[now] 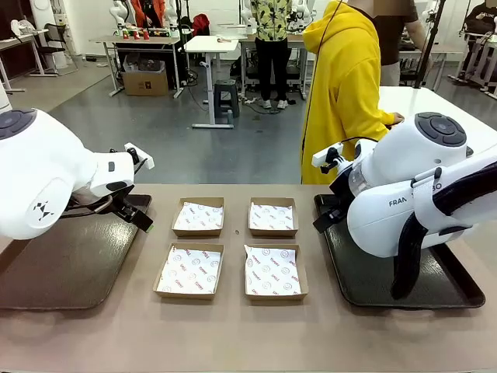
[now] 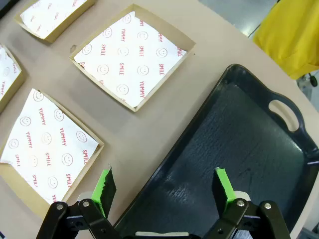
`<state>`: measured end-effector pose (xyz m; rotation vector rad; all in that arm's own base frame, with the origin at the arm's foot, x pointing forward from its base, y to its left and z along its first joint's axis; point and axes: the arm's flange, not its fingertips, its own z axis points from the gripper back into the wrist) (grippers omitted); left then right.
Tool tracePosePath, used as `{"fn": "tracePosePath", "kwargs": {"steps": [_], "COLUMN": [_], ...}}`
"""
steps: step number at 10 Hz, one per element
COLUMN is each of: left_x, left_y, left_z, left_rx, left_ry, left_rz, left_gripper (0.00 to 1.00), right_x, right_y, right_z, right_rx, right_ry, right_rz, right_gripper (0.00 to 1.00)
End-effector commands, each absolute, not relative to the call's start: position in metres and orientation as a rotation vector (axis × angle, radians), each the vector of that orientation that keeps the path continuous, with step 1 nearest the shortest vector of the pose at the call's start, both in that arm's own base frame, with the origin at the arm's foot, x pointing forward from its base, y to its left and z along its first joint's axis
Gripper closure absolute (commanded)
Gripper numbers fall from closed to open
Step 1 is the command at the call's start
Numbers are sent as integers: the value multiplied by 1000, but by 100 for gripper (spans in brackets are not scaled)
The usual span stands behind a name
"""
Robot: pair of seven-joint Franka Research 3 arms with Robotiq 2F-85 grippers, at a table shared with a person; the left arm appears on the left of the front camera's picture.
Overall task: Individually package the donuts and arrange them on the tray.
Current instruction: Pick up one Paper togo box.
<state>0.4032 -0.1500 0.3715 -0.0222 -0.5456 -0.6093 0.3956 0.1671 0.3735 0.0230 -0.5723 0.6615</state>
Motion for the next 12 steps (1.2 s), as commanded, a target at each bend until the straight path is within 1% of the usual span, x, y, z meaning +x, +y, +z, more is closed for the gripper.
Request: {"fn": "tracePosePath", "kwargs": {"steps": [1,8,9,11,12], "left_x": [403,403,374,318,293], "left_y": [-150,-150,-134,-98,-86], "left_z": [372,372,368,377,390], "left_rx": [-22,-22,-5,-54,-169], "left_ry": [-546,-546,-540,-551,-528], "left_rz": [-609,-609,-646,-621,-662], "left_gripper": [0,0,0,0,0], "right_x": [396,396,377,322,299], "right_y": [167,167,159,137,125], "right_z": [373,373,375,377,379], "right_rx": [23,23,-24,-21,-30], "right_ry": [-572,-572,-583,-526,-484], "right_rz": [662,662,666,719,724], "right_gripper": [0,0,0,0,0]}}
